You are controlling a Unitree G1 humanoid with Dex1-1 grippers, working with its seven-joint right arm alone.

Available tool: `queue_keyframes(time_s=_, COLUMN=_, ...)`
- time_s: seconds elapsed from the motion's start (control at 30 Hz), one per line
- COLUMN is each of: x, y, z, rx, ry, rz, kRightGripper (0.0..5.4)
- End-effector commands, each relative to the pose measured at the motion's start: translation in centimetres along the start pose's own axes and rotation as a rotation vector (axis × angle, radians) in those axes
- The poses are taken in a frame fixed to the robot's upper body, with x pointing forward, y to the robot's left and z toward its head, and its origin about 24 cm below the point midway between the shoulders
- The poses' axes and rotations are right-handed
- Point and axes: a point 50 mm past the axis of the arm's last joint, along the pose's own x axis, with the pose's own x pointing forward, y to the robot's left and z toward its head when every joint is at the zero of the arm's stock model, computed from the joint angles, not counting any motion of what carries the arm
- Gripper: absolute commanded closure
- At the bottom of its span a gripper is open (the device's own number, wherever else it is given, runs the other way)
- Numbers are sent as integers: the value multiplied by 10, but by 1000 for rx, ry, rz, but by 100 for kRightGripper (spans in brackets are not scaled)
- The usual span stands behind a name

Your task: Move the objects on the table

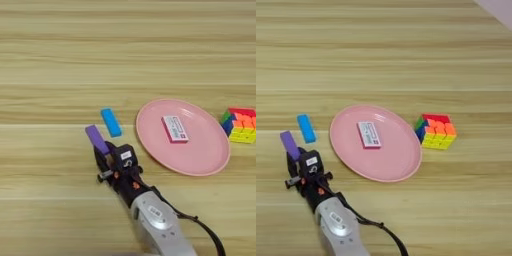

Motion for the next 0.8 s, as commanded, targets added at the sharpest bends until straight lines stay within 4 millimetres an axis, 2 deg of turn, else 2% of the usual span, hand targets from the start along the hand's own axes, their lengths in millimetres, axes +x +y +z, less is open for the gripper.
queue_keyframes(time_s=0.03, x=-3, y=-1, z=22, rx=-18, ry=-78, rz=-6, kRightGripper=400)
queue_keyframes(time_s=0.33, x=-7, y=-11, z=46, rx=-38, ry=-143, rz=-36, kRightGripper=400)
queue_keyframes(time_s=0.47, x=-10, y=-30, z=58, rx=-65, ry=-181, rz=-102, kRightGripper=400)
queue_keyframes(time_s=0.8, x=-14, y=-71, z=65, rx=-87, ry=-190, rz=-242, kRightGripper=400)
